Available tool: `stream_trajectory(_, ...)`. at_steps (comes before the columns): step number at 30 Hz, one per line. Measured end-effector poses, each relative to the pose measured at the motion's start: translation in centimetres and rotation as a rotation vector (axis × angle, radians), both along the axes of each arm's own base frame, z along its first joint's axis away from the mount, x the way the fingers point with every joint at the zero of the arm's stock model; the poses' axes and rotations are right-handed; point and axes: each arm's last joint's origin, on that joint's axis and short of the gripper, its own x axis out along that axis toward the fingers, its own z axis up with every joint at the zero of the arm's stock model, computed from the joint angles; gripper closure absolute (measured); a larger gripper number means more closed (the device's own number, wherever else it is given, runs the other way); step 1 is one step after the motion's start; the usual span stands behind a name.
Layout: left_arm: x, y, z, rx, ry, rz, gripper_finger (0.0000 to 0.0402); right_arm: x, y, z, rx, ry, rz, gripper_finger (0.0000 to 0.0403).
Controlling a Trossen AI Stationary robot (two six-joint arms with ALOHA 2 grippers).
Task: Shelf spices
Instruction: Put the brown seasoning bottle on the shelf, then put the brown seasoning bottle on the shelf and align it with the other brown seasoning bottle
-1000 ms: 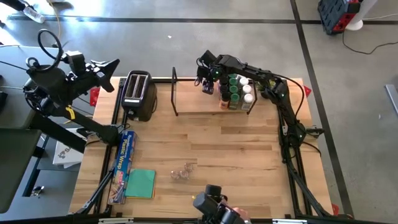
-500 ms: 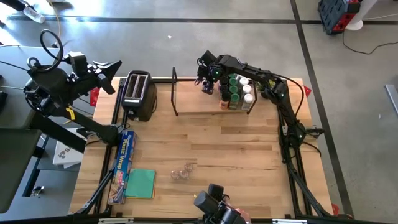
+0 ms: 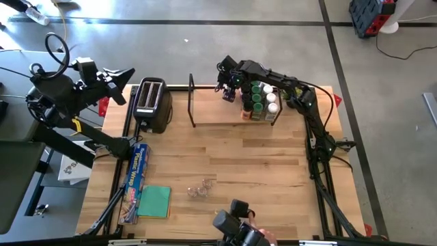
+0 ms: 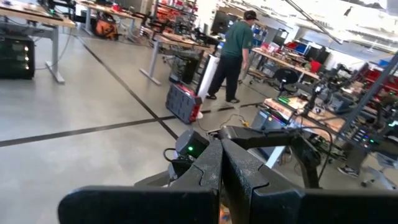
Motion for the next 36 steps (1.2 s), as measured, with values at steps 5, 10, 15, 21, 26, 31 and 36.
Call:
stream_trajectory(5, 0.4, -0.1, -0.1, 0.001, 0.009, -0.009, 0.0399, -0.1, 0.1, 0.6, -0.003, -0.006, 0.001, 0.0132)
stream_trajectory(10, 0.8, -0.3, -0.1, 0.016, 0.033, -0.024, 0.0399, 0.1, 0.0, 3.2, -0.014, -0.059, 0.010, 0.0132)
stream_trajectory(15, 0.9, -0.3, -0.2, 0.036, 0.055, -0.031, 0.0399, 0.1, 0.2, 6.9, -0.028, -0.112, 0.011, 0.0132)
stream_trajectory(21, 1.3, -0.4, -0.2, 0.055, 0.079, -0.033, 0.0399, -1.3, 1.9, 12.3, -0.045, -0.263, 0.043, 0.0132)
stream_trajectory(26, 1.3, -0.4, -0.4, 0.064, 0.105, -0.034, 0.0399, -2.8, 5.4, 17.1, -0.029, -0.381, 0.028, 0.0132)
stream_trajectory(31, 0.3, -0.1, -0.8, 0.105, 0.173, -0.038, 0.0399, -2.2, 10.8, 20.0, 0.025, -0.477, 0.183, 0.0132)
stream_trajectory(36, -1.5, 0.3, -1.1, 0.093, 0.186, -0.131, 0.0399, -0.3, 16.6, 20.1, 0.175, -0.514, 0.357, 0.0132)
